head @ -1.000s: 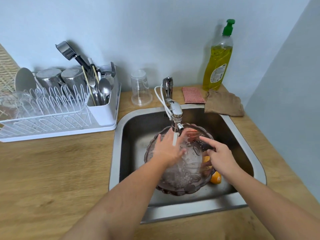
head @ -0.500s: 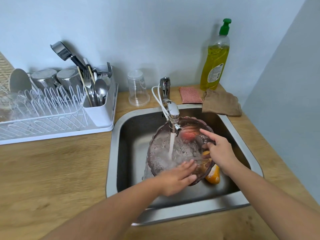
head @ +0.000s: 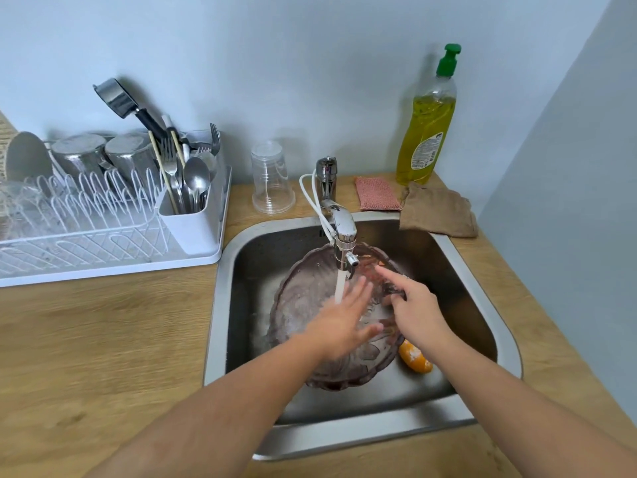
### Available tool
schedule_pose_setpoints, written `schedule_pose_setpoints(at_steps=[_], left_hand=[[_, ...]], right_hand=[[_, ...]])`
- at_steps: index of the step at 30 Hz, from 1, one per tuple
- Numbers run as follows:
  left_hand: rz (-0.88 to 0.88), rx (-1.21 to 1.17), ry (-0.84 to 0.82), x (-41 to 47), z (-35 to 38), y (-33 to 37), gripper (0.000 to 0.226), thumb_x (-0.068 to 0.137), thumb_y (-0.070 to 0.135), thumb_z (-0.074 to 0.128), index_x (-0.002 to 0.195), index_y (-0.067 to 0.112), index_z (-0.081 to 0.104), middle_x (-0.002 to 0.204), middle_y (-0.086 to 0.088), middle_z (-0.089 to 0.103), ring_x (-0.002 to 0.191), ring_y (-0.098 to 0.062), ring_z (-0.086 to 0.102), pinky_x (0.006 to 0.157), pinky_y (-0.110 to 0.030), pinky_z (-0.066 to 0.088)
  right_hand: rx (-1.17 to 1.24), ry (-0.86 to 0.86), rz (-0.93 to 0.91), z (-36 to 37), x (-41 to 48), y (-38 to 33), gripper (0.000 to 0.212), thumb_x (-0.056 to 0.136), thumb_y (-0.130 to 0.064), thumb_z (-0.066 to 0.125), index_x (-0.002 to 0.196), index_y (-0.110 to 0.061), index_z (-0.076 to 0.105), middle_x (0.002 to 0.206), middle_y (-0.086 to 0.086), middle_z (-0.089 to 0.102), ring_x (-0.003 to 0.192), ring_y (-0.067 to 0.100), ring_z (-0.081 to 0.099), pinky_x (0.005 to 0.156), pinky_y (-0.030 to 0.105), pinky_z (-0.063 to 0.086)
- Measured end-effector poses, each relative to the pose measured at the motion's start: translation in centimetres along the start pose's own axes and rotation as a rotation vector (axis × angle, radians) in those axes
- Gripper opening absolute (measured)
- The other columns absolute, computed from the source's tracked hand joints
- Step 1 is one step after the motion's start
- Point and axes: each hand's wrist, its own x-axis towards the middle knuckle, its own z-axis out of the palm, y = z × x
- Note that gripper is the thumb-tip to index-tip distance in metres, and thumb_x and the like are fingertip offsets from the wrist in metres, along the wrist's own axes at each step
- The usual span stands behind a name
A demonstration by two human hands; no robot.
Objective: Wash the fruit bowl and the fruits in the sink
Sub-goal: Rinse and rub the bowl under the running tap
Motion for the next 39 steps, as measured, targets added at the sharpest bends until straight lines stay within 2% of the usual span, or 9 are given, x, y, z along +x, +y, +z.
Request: schedule_pose_setpoints(at_steps=[4,7,12,16,22,27,30,35,39], left_hand=[[0.096,-0.128,-0.138,-2.6,1.9,-0.3,0.057,0.102,0.044,0.028,0.153,0.032,0.004,0.161,0.009,-0.012,0.147,-0.012,-0.013,0.12,-0.036,-0.003],[0.134,-0.013,-0.169,-4.6,1.9,-2.4,0.05,0.102,0.044,0.024,0.152,0.036,0.017,0.161,0.008,0.013,0.148,-0.01,0.012,0.121,-0.035,0.012],[0.129,0.076,-0.089,-5.1,1.6,-1.4,0.053,0.103,0.044,0.024,0.153,0.028,0.018,0.16,0.002,0.021,0.148,-0.014,0.018,0.12,-0.031,0.013],[0.064,-0.249,0.091,-4.3,3.0,2.6,0.051,0.102,0.036,0.031,0.151,0.025,0.023,0.154,-0.001,0.036,0.142,-0.017,0.033,0.115,-0.032,0.029],[0.128,0.044,0.133,-5.5,2.2,-2.3,0.049,0.101,0.036,0.03,0.148,0.022,0.034,0.153,0.004,0.038,0.142,-0.011,0.03,0.116,-0.022,0.015],[0.073,-0.093,0.189,-4.3,2.5,1.1,0.053,0.099,0.041,0.026,0.148,0.022,0.034,0.149,-0.002,0.044,0.137,-0.02,0.04,0.11,-0.031,0.031],[0.094,-0.159,0.206,-4.2,2.7,3.1,0.055,0.099,0.04,0.027,0.151,0.02,0.027,0.152,-0.003,0.041,0.138,-0.02,0.038,0.11,-0.032,0.033],[0.186,0.218,0.057,-4.9,1.1,-3.4,0.065,0.095,0.056,0.013,0.15,0.024,0.028,0.156,0.001,0.033,0.144,-0.017,0.028,0.117,-0.033,0.02],[-0.103,0.31,0.154,-3.8,-0.7,-8.0,0.068,0.095,0.06,0.024,0.154,0.028,0.009,0.162,0.001,-0.001,0.15,-0.021,0.0,0.12,-0.039,0.003]], right_hand=[[0.032,0.093,0.028,-1.0,0.7,0.2,0.052,0.095,-0.001,0.04,0.13,-0.037,0.055,0.132,0.003,0.06,0.115,0.019,0.059,0.096,0.04,0.052],[0.02,0.107,0.039,-1.8,1.1,0.6,0.054,0.095,-0.001,0.039,0.129,-0.039,0.055,0.132,0.002,0.06,0.122,0.022,0.055,0.102,0.046,0.048],[0.007,0.162,0.056,-1.0,1.0,0.6,0.054,0.095,0.0,0.038,0.131,-0.036,0.054,0.135,0.005,0.058,0.106,0.022,0.062,0.097,0.039,0.051],[-0.014,0.181,0.04,0.4,1.0,-0.2,0.054,0.094,0.002,0.038,0.133,-0.031,0.055,0.137,0.002,0.056,0.124,0.025,0.054,0.109,0.035,0.039],[0.057,0.196,0.084,-1.0,2.0,0.4,0.056,0.095,0.0,0.037,0.132,-0.039,0.052,0.143,0.004,0.05,0.127,0.026,0.05,0.104,0.047,0.046],[0.044,0.235,0.096,0.7,1.3,-0.5,0.053,0.095,0.001,0.036,0.134,-0.031,0.054,0.14,0.005,0.053,0.13,0.025,0.047,0.111,0.035,0.036],[0.049,0.215,0.07,0.6,1.2,-0.6,0.053,0.096,0.0,0.037,0.134,-0.033,0.053,0.14,0.003,0.053,0.127,0.023,0.05,0.11,0.036,0.038],[0.048,0.17,0.058,-1.6,2.0,0.2,0.057,0.095,-0.001,0.038,0.13,-0.044,0.053,0.138,0.005,0.055,0.09,0.016,0.065,0.091,0.035,0.053],[0.063,0.067,0.048,-2.4,2.1,0.6,0.059,0.094,-0.001,0.04,0.123,-0.051,0.054,0.135,0.0,0.056,0.107,0.023,0.065,0.091,0.046,0.055]])
